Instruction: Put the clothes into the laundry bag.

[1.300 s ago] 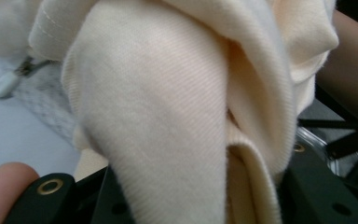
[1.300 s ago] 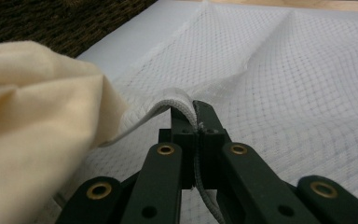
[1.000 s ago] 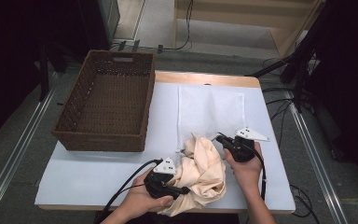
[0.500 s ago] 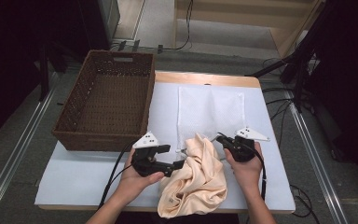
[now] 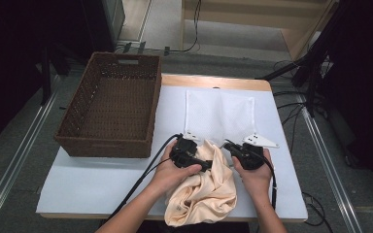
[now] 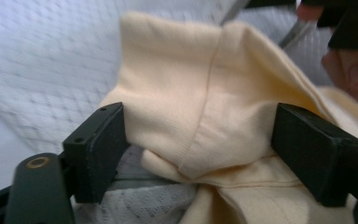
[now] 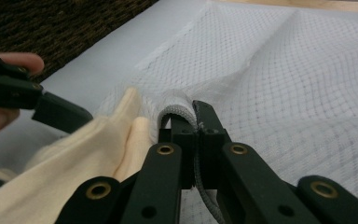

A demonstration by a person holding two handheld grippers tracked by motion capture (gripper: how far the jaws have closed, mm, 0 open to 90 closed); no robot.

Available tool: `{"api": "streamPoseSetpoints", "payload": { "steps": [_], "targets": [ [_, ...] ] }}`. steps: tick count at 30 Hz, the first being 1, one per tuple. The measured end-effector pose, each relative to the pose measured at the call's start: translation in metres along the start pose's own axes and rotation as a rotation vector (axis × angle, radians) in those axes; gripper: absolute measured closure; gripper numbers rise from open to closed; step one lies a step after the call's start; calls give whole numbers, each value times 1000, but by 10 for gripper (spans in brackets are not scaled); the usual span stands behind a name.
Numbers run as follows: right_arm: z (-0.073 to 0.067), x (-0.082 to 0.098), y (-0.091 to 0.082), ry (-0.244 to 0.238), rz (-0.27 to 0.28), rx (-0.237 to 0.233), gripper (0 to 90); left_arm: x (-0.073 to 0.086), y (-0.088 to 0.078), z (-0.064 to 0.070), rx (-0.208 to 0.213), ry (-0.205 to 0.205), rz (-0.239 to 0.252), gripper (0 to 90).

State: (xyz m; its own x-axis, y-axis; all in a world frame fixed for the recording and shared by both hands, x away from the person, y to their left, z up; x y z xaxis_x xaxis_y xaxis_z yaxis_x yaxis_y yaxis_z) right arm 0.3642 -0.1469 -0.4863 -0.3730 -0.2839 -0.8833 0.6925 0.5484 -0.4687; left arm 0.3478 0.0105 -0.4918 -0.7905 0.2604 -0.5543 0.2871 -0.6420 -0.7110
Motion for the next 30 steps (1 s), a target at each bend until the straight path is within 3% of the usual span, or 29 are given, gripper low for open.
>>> {"api": "streamPoseSetpoints", "payload": {
  "steps": [2, 9, 12, 18, 19, 21, 22, 23, 24, 27, 30],
  "targets": [
    [0, 0, 1, 2, -2, -2, 893, 7, 10, 1, 1, 29, -61, 265],
    [-2, -3, 2, -1, 7, -5, 893, 12, 8, 12, 31, 143, -85, 752],
    [-2, -4, 2, -1, 11, -2, 894, 13, 6, 18, 51, 193, -87, 800],
    [0, -7, 0, 7, 25, -2, 894, 17, 3, 35, 171, 291, -82, 808],
    [-1, -7, 0, 7, 25, -2, 894, 16, 4, 37, 171, 283, -83, 807],
    [-1, -9, 0, 6, 32, -4, 894, 13, 9, 33, 120, 250, -82, 806],
    [-1, -9, 0, 6, 32, -4, 894, 13, 9, 33, 120, 250, -82, 806],
    [-2, -10, -2, 4, 41, -3, 894, 9, 10, 26, 88, 184, -68, 806],
    [-2, -11, -3, 2, 46, -5, 894, 6, 10, 23, 76, 159, -56, 806],
    [-3, -15, -8, -5, 63, -7, 894, -3, 2, 19, 26, 113, 12, 807],
    [-5, -20, -12, -5, 83, -8, 894, -12, -5, 14, -51, 69, 89, 807]
  ]
}}
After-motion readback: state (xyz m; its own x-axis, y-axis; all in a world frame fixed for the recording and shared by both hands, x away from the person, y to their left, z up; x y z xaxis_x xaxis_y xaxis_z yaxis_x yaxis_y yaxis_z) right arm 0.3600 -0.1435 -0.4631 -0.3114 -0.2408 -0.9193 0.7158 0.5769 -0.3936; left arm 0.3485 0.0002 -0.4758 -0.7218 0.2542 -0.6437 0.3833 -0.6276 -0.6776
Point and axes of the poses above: each handheld gripper's, and its own axes: y roughly forward along the jaws, x roughly out of its underside, z roughly to its right, the point moved 6 cm from there along y, roughly forward along the jaws, and after that the axes turned 12 degrees about -y, right-handed, at the moved point
